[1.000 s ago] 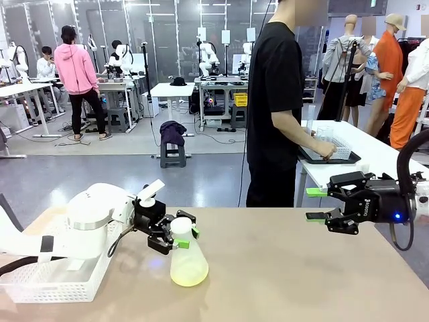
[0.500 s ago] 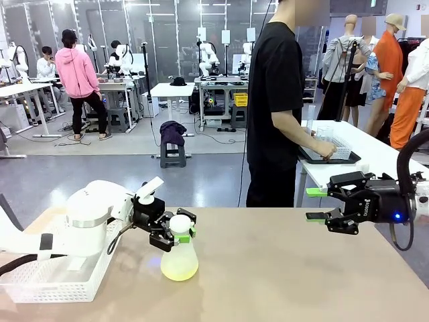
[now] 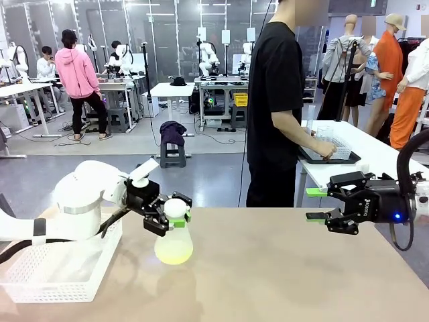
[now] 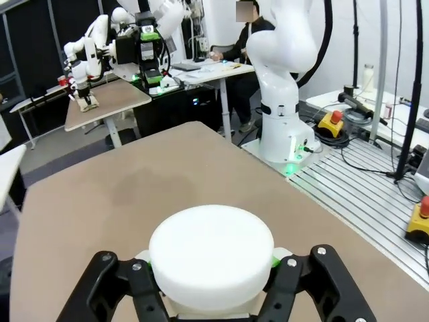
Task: Prepare the solutions needed for the experiment.
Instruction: When the human places the Big flask in the center of the table, pick up the Big flask and place it in the left Organizing basket.
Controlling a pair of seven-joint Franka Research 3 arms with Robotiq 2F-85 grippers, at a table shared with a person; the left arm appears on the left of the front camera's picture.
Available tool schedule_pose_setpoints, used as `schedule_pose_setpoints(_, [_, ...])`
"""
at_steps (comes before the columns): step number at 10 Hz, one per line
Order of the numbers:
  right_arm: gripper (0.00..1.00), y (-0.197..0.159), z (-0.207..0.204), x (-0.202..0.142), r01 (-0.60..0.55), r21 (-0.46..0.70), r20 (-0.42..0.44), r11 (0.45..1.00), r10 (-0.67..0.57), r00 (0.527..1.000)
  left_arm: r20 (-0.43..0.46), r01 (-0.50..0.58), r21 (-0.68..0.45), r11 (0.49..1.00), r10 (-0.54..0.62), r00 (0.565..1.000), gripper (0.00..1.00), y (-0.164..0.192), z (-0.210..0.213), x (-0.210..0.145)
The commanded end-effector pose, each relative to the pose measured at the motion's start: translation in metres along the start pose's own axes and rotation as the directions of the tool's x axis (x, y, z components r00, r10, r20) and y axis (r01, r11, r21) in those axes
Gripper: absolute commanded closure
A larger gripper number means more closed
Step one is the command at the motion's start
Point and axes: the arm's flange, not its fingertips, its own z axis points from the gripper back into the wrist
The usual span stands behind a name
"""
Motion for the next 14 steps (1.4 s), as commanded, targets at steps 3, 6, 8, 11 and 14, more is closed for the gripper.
schedule_pose_setpoints(3, [0.36, 0.001, -0.001, 0.0, -0.006, 0.006, 0.002, 1.0, 0.006, 1.0, -0.138, 0.049, 0.099, 0.994, -0.035, 0.99, 1.0, -0.044, 0.06, 0.055])
schedule_pose_setpoints(6, [0.36, 0.001, -0.001, 0.0, -0.006, 0.006, 0.002, 1.0, 0.006, 1.0, -0.246, 0.132, 0.192, 0.973, -0.083, 0.966, 1.0, -0.082, 0.109, 0.099])
schedule_pose_setpoints(8, [0.36, 0.001, -0.001, 0.0, -0.006, 0.006, 0.002, 1.0, 0.006, 1.0, -0.285, 0.124, 0.283, 0.951, -0.04, 0.958, 1.0, -0.114, 0.143, 0.114])
schedule_pose_setpoints(11, [0.36, 0.001, -0.001, 0.0, -0.006, 0.006, 0.002, 1.0, 0.006, 1.0, -0.242, 0.103, 0.489, 0.866, 0.021, 0.97, 1.0, -0.166, 0.2, 0.106])
schedule_pose_setpoints(14, [0.36, 0.001, -0.001, 0.0, -0.006, 0.006, 0.002, 1.0, 0.006, 1.0, -0.131, 0.056, 0.566, 0.823, 0.022, 0.991, 1.0, -0.201, 0.226, 0.068])
